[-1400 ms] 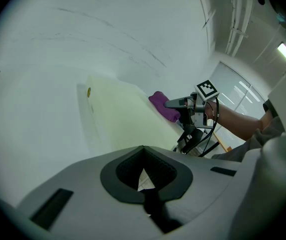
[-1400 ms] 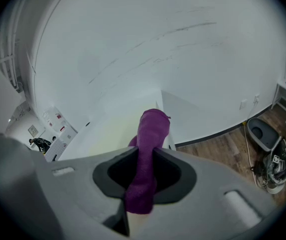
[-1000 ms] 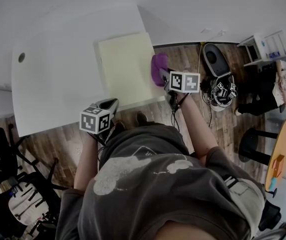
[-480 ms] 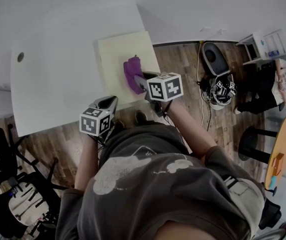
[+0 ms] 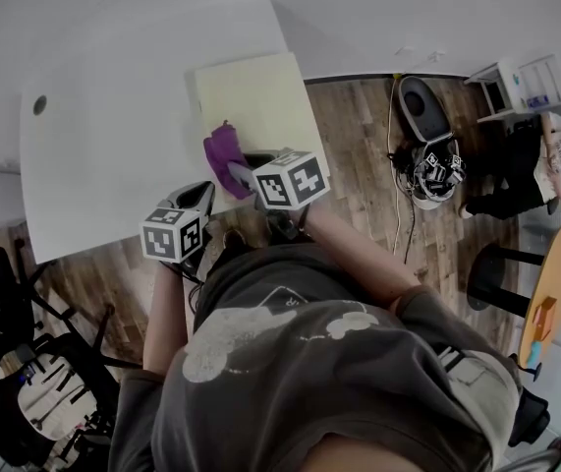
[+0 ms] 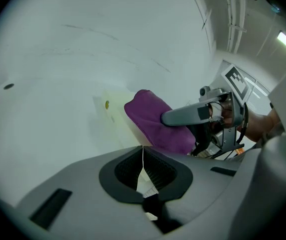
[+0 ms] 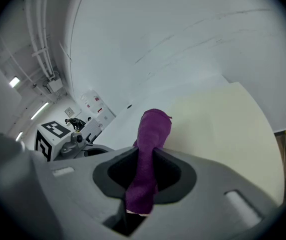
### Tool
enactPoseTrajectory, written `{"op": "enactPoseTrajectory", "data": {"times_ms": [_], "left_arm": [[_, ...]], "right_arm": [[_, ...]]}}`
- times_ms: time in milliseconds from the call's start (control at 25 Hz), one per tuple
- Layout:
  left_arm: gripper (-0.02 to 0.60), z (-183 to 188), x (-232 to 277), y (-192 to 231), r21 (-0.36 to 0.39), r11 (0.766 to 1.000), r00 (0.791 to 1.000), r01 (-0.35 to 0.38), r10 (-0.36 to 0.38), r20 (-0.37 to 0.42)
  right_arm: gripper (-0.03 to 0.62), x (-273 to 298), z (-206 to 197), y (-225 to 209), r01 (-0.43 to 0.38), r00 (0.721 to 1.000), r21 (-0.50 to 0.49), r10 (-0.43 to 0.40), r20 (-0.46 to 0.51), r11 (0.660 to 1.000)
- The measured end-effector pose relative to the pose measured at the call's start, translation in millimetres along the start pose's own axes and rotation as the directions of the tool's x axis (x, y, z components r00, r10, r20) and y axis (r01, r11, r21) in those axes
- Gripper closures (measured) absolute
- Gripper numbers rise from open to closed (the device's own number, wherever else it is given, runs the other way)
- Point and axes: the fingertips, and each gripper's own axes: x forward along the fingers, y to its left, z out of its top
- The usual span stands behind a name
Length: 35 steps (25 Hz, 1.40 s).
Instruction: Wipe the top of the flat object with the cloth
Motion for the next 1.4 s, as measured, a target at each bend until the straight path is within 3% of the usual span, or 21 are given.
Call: {"op": "enactPoseTrajectory", "data": {"times_ms": [200,440,1400], "left_arm": [[0.581,-6,-5,4,-0.014,1.000,1.000,0.002,-0.002,-0.004],[0.581,-17,-8,4,-0.010,1.000,0.999,0.023,-0.023,-0.031],[0.581,-14,15,-28,0.068,0.991,0.990,0.117,-0.112,-0.082]], "right_arm": [[0.519,9,-13,15,-0.016,1.000,0.005,0.016,-0.016,1.000],[0.519,15,-26,12,0.019,0.999,0.018,-0.018,-0.034,1.000],[0.519,-35,-39,-46,0.151,0.987,0.129,-0.156,0.031,0.980]]}}
